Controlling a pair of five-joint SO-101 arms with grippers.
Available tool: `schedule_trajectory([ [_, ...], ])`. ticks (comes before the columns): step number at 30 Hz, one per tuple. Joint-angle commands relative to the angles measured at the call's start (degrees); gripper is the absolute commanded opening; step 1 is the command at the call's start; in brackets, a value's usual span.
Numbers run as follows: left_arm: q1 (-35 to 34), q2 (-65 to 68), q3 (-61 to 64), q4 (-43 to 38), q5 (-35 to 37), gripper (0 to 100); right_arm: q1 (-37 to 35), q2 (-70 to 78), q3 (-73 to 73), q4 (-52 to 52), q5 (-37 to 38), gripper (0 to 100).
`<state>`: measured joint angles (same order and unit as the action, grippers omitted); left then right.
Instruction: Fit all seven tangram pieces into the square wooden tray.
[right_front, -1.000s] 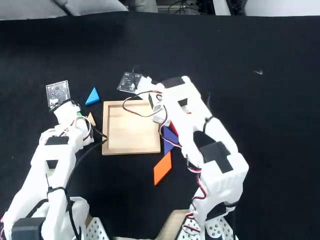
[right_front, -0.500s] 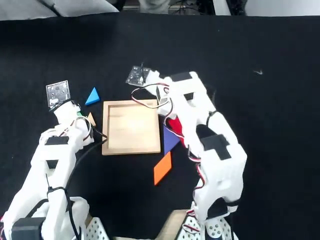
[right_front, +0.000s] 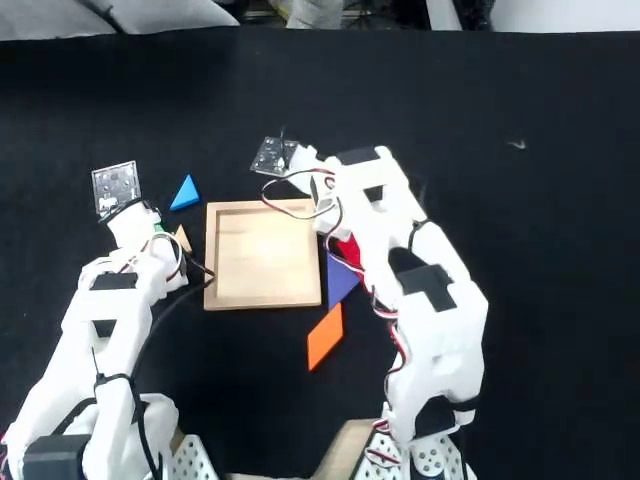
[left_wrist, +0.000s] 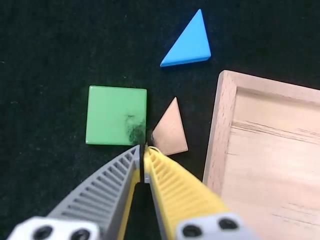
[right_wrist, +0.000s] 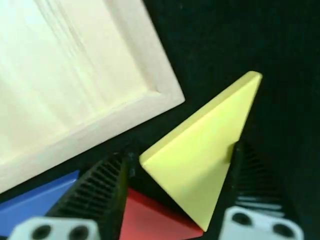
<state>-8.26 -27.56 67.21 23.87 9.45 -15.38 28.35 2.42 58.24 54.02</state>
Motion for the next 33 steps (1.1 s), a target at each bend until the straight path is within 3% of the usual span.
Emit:
schedule_trajectory([
  [1,0.1,-0.1,-2.0,-1.0,0.6,3,0.0,2.5,-5.8,1.1,0.5,26.4],
  [10,0.1,-0.1,-2.0,-1.0,0.6,3,3.4,8.8,-13.7,2.5,0.7,26.0],
  [16,0.2,-0.1,-2.1,-1.0,0.6,3,5.0,10.8,-16.3,2.8,3.0,14.2],
  [20,0.3,-0.1,-2.1,-1.0,0.6,3,5.3,10.6,-17.4,2.9,3.0,13.4],
  [29,1.6,-0.1,-2.1,-1.0,0.3,3,5.9,1.5,-18.5,9.6,2.9,12.7],
  [33,1.6,-0.1,-2.1,-1.0,0.3,3,5.9,-2.8,-18.8,13.6,0.4,4.6],
])
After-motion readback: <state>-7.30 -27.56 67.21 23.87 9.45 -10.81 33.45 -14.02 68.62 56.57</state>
